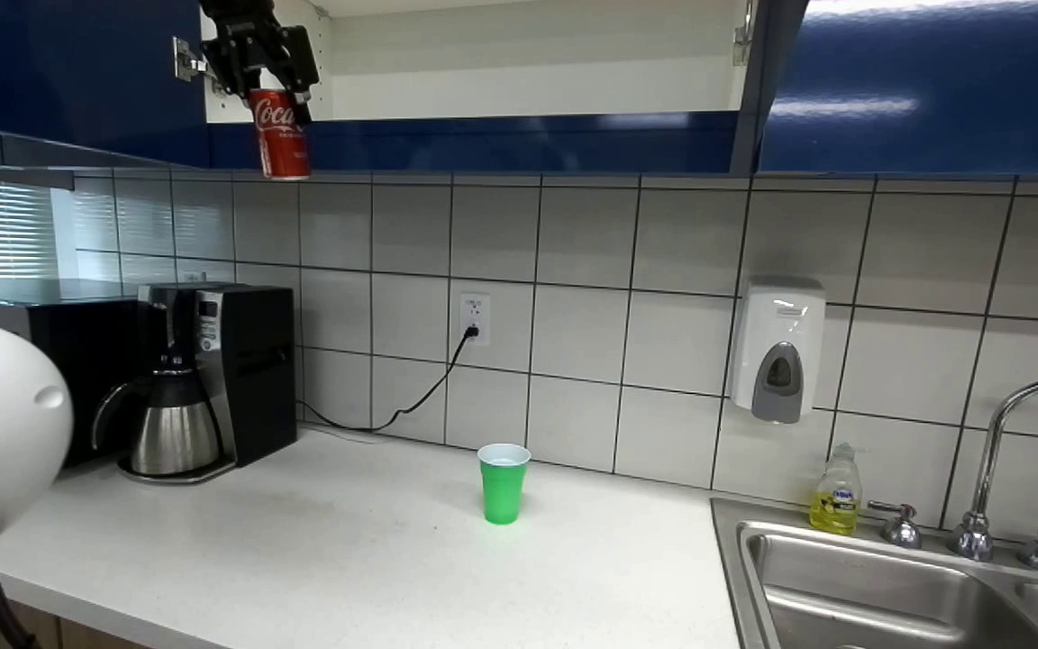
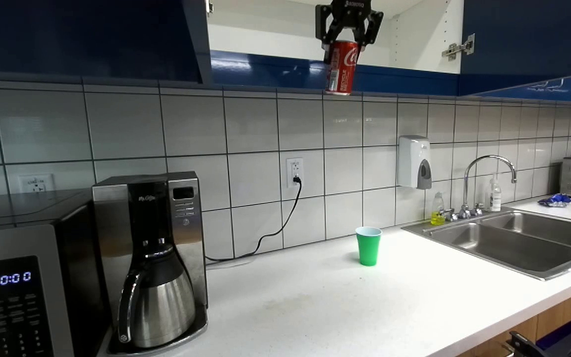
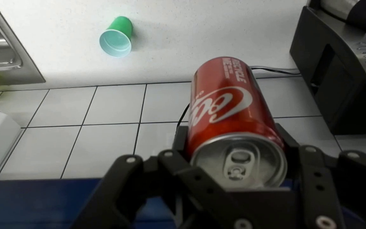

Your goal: Pick up the can from the counter and put it in the cabinet

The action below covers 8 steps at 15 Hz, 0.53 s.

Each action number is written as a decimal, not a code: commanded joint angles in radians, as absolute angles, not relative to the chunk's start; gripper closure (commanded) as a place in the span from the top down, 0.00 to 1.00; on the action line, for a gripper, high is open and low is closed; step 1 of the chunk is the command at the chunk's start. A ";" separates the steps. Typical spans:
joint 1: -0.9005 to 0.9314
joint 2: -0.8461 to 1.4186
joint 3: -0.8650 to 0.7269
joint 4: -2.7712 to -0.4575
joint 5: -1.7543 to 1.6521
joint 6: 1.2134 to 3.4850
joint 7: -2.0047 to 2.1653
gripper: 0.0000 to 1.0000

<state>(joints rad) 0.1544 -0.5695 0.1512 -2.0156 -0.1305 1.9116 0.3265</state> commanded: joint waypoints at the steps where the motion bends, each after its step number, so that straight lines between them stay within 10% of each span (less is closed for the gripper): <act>1: 0.112 -0.542 0.177 -1.932 -0.116 1.871 0.312 0.39; 8: 0.106 -0.495 0.185 -1.826 -0.108 1.825 0.322 0.39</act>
